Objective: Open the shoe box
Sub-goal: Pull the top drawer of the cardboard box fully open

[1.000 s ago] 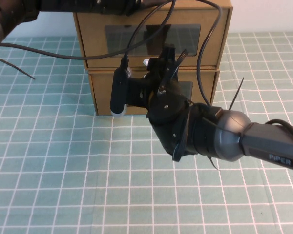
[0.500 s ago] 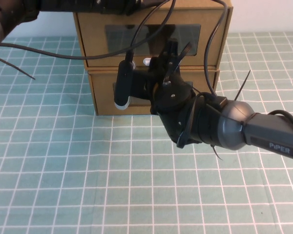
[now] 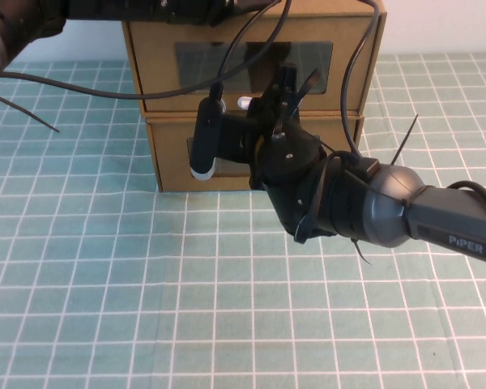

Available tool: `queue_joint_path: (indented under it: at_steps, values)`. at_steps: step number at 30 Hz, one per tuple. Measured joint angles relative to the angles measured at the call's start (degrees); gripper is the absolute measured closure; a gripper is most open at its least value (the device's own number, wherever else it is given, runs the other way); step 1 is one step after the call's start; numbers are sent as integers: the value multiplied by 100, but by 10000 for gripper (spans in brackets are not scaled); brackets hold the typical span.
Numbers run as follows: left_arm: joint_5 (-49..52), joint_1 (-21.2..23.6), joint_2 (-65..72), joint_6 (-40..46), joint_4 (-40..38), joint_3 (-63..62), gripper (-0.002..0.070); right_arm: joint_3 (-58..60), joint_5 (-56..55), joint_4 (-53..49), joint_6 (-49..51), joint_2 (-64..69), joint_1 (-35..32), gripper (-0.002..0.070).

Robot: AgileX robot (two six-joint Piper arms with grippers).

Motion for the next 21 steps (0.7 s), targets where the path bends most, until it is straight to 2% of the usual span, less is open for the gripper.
queue_joint_path:
  at_steps: [9, 21]
  values:
    - [99, 0, 69, 8, -59, -56, 678, 179, 0, -290, 449, -56, 0, 662]
    - [191, 86, 120, 8, -153, -70, 679, 421, -198, -332, 498, -255, 57, 662]
